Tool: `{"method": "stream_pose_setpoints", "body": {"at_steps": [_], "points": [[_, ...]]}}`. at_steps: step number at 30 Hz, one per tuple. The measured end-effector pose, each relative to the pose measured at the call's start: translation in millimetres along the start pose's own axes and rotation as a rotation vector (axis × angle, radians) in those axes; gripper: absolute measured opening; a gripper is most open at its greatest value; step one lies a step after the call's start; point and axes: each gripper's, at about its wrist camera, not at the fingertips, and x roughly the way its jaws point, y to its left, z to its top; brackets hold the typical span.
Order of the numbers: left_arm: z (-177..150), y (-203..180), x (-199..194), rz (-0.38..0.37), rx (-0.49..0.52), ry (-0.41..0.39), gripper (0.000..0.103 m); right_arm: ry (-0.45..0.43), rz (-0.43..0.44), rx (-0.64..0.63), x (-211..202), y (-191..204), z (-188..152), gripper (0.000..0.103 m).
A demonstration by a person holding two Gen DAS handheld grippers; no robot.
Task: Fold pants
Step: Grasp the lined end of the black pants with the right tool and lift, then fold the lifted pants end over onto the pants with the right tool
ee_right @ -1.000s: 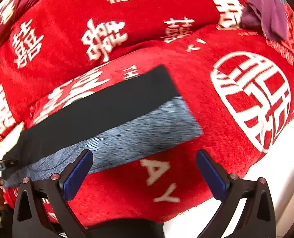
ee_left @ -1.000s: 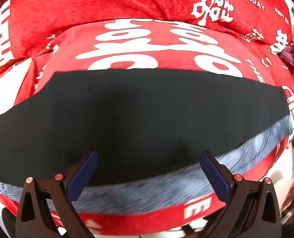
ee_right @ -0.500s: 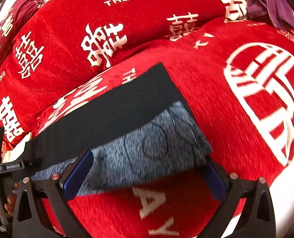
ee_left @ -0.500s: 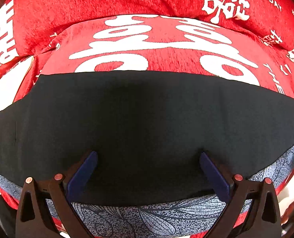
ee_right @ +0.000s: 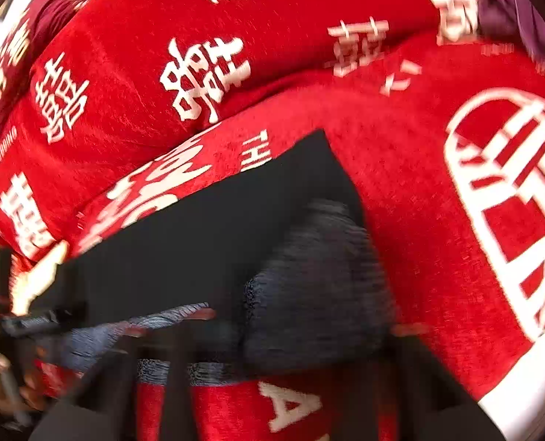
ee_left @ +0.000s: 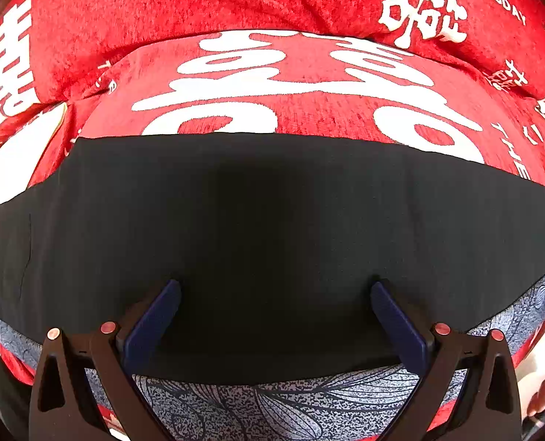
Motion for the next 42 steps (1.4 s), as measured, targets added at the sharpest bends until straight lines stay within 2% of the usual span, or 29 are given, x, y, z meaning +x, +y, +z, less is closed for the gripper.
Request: {"method": "stream_pose_setpoints", "body": {"at_steps": [2, 4, 7, 8, 9, 11, 12, 13, 14, 15, 16, 18, 22, 29, 32, 36, 42], "points": [[2.3, 0.8, -0.1, -0.002, -0.014, 0.016, 0.103, 0.001, -0.002, 0.012, 4.1, -2.4, 0.5, 0.025], [3.9, -1.0, -0.8, -0.004, -0.025, 0.027, 0.103, -0.01, 0.037, 0.057, 4.5, -9.2, 0.5, 0.028], [7.2, -9.9, -6.8, -0.055, -0.042, 0.029, 0.103, -0.016, 0.079, 0.106, 4.0, -13.9, 1.4, 0.034], [8.3, -15.6, -9.5, -0.067, -0.036, 0.026, 0.103, -0.017, 0.087, 0.099, 4.3, -11.2, 2.0, 0.044], [9.0, -19.8, -11.2, -0.072, -0.026, 0.023, 0.103, -0.019, 0.106, 0.087, 4.7, -6.8, 1.8, 0.06], [9.3, -32.9, -8.0, -0.084, 0.002, 0.045, 0.103, -0.018, 0.098, 0.038, 8.3, 5.6, 1.2, 0.07], [8.7, -38.8, -0.1, -0.059, 0.02, 0.072, 0.103, -0.013, 0.061, -0.003, 11.4, 13.0, 0.5, 0.068], [7.5, -43.7, 3.0, -0.029, 0.041, 0.051, 0.103, -0.008, 0.013, -0.045, 14.7, 20.0, 0.7, 0.063], [7.1, -44.7, 2.2, -0.023, 0.04, 0.033, 0.103, -0.006, -0.017, -0.055, 15.2, 21.0, 1.3, 0.047], [6.8, -44.5, 2.7, -0.022, 0.031, 0.032, 0.103, -0.006, -0.038, -0.046, 14.7, 18.8, 2.4, 0.026], [7.0, -44.2, 2.4, -0.023, 0.031, 0.031, 0.103, -0.009, -0.02, -0.003, 11.6, 10.7, 3.8, 0.021], [7.3, -43.5, 3.1, -0.027, 0.033, 0.032, 0.103, -0.024, 0.019, 0.036, 4.8, 5.0, 4.0, 0.018], [6.2, -42.5, 4.1, -0.026, 0.036, 0.026, 0.103, -0.071, -0.017, -0.049, -14.4, 32.7, 7.1, 0.015], [8.4, -43.2, 2.2, -0.04, 0.055, 0.039, 0.103, -0.182, -0.038, -0.233, -62.4, 109.7, 16.2, 0.015], [11.0, -35.6, -3.1, -0.091, 0.062, 0.064, 0.103, -0.195, -0.079, -0.329, -70.3, 145.1, 13.5, 0.015], [18.8, 9.0, -27.0, -0.191, -0.027, 0.035, 0.103, -0.203, -0.154, -0.448, -74.2, 192.1, 3.4, 0.015], [22.9, 105.9, -50.9, -0.199, -0.12, -0.04, 0.103, -0.244, -0.247, -0.724, -62.1, 286.6, -38.2, 0.015]]}}
